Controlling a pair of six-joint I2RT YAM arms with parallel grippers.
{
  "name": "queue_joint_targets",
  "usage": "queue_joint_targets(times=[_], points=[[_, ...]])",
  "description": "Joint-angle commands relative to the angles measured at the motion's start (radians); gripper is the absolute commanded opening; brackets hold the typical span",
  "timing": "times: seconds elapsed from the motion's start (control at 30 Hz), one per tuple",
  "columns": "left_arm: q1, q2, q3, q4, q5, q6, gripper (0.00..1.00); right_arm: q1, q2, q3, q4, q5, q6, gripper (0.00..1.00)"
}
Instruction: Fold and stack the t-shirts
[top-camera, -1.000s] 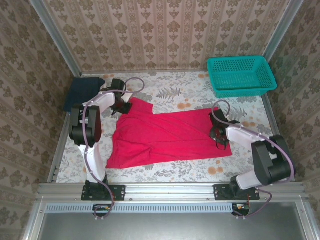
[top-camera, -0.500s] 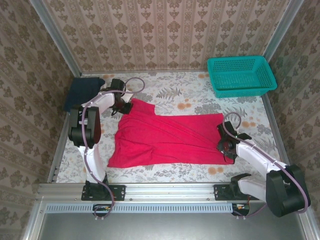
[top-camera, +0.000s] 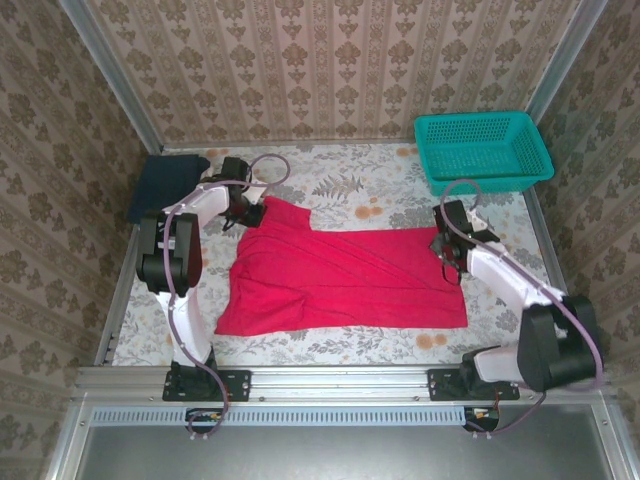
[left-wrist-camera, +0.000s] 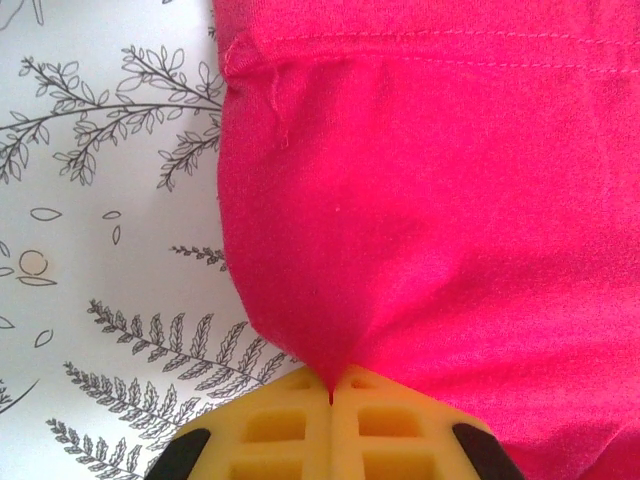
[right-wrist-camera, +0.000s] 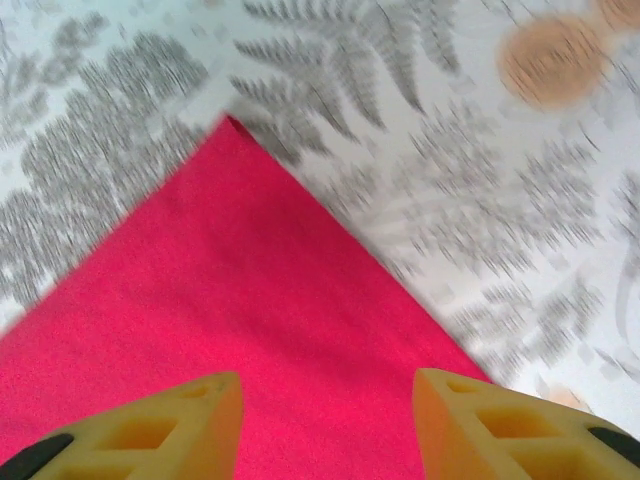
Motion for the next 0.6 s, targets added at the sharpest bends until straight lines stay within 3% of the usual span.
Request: queue_joint_targets(times=[0.0, 0.27, 0.57], points=[[0.01, -0.005, 0.005, 0.002, 0.02, 0.014, 0.0, -0.021, 0.127, 0.081, 0.135, 0.053, -0.044, 0.48], [0.014, 0.009, 0.012, -0.003, 0.016, 0.013, 0.0, -0.049, 0.411, 0.282, 0.117, -0.022, -0.051, 0.44], [0.028, -0.004, -0.007, -0.003, 0.009, 0.017, 0.0, -0.058, 0.516, 0.328, 0.139, -0.012, -0.062, 0.41]])
